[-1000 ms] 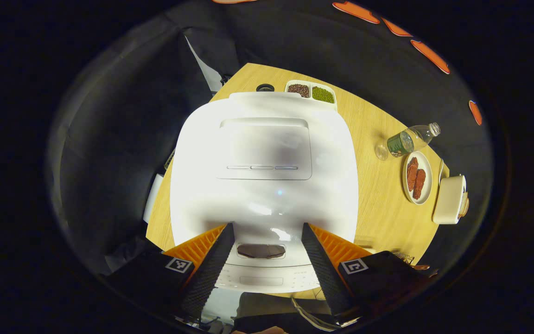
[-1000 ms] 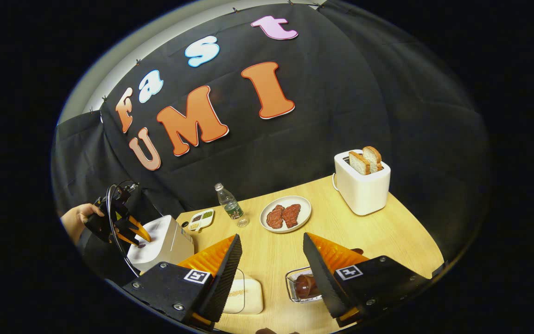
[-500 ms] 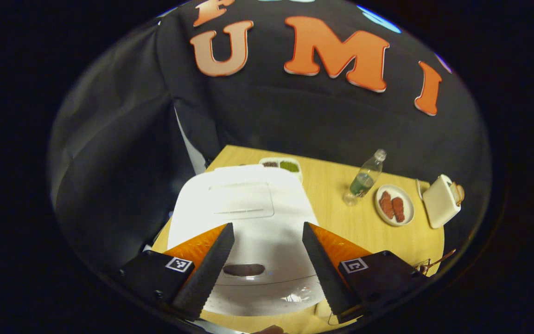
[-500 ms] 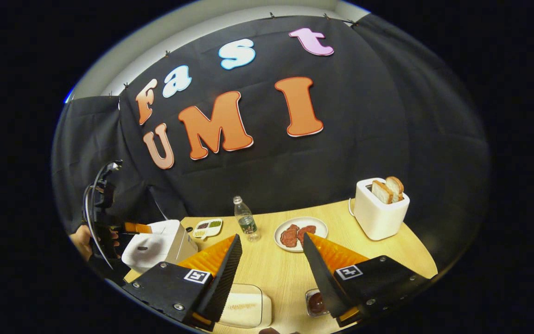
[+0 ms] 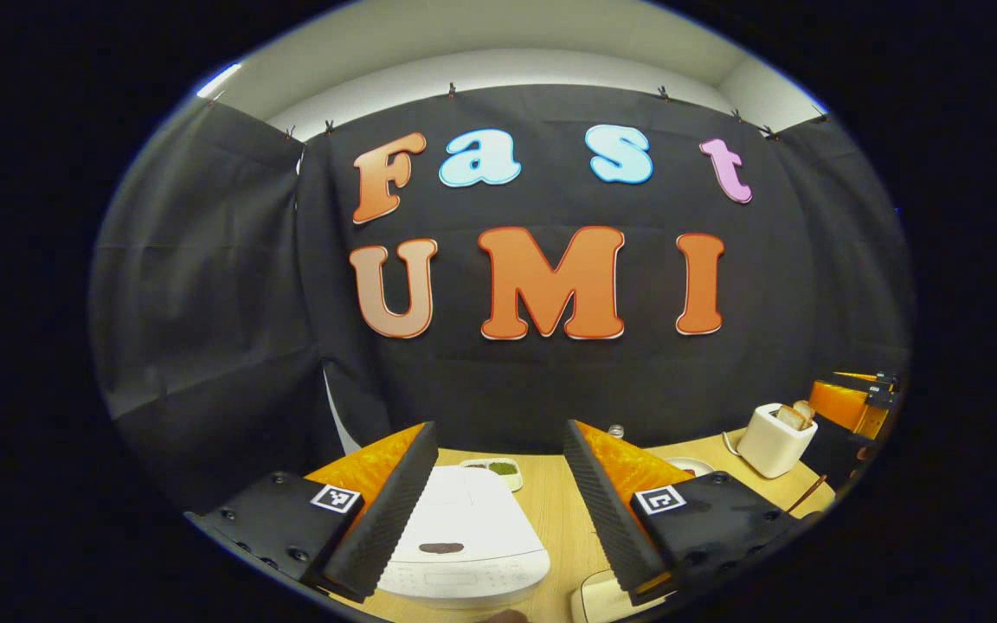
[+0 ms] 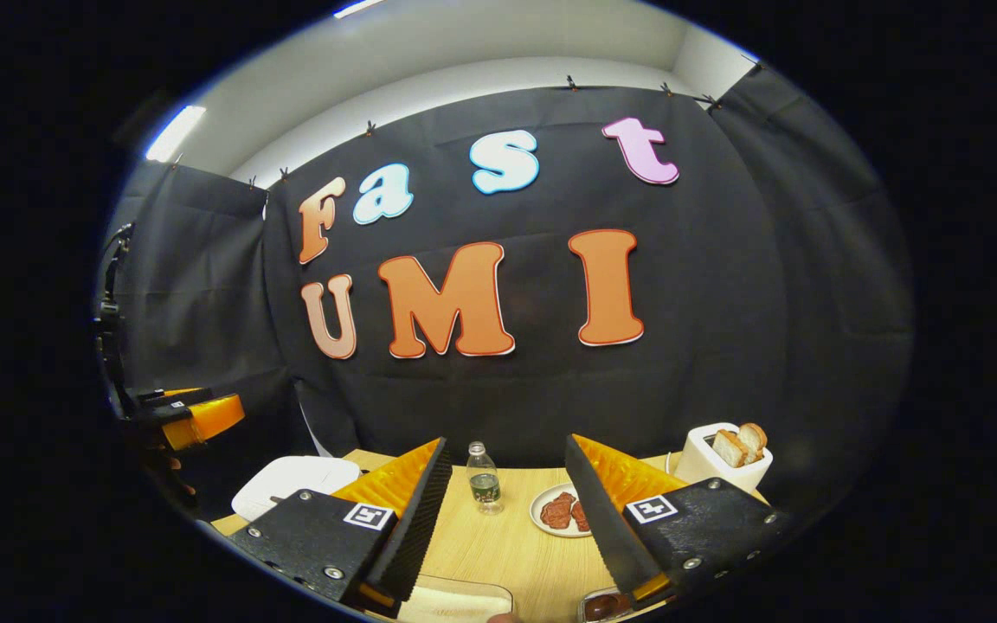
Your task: Close the left gripper, press the button to open the rice cooker; take a wooden spoon from the chopstick holder with the right hand, scoop a spoonful of rice and pour it into the rice cooker, then put the wooden spoon back into the chopstick holder.
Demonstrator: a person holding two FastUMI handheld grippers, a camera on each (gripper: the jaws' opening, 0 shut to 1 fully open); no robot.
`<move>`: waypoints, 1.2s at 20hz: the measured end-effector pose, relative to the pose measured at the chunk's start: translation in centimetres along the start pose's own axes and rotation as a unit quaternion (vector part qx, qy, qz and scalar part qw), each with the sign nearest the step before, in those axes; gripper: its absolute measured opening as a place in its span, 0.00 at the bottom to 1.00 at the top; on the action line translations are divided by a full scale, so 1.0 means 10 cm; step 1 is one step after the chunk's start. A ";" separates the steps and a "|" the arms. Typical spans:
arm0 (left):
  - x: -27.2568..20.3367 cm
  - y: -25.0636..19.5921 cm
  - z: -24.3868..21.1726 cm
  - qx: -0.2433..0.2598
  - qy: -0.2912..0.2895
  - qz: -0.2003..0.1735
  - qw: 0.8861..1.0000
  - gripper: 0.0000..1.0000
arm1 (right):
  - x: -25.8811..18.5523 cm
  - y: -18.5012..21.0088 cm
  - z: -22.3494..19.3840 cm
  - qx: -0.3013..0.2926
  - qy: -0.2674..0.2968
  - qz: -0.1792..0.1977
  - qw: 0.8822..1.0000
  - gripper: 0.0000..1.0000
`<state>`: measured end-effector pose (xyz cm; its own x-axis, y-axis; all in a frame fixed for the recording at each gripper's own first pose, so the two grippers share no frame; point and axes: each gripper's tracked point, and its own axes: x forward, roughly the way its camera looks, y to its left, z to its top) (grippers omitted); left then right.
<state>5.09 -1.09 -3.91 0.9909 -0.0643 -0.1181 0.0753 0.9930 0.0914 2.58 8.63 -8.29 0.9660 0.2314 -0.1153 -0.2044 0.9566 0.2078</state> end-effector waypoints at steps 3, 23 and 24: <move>-0.15 -0.07 0.18 -0.001 -0.033 -0.014 0.999 0.99 | 0.02 0.12 0.13 -0.003 -0.011 0.010 1.000 0.83; -0.42 -0.40 0.19 0.039 -0.085 -0.059 0.994 1.00 | -0.26 0.20 0.29 -0.011 -0.051 0.012 0.999 0.83; -0.42 -0.39 0.20 0.041 -0.088 -0.058 0.994 1.00 | -0.26 0.20 0.27 -0.012 -0.049 0.012 0.999 0.83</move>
<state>0.87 -4.86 -1.78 0.9787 -0.2012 0.0416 0.1917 0.9670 0.1680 0.12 9.50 -4.91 0.9715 0.2367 -0.0138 -0.2301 0.9551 0.1866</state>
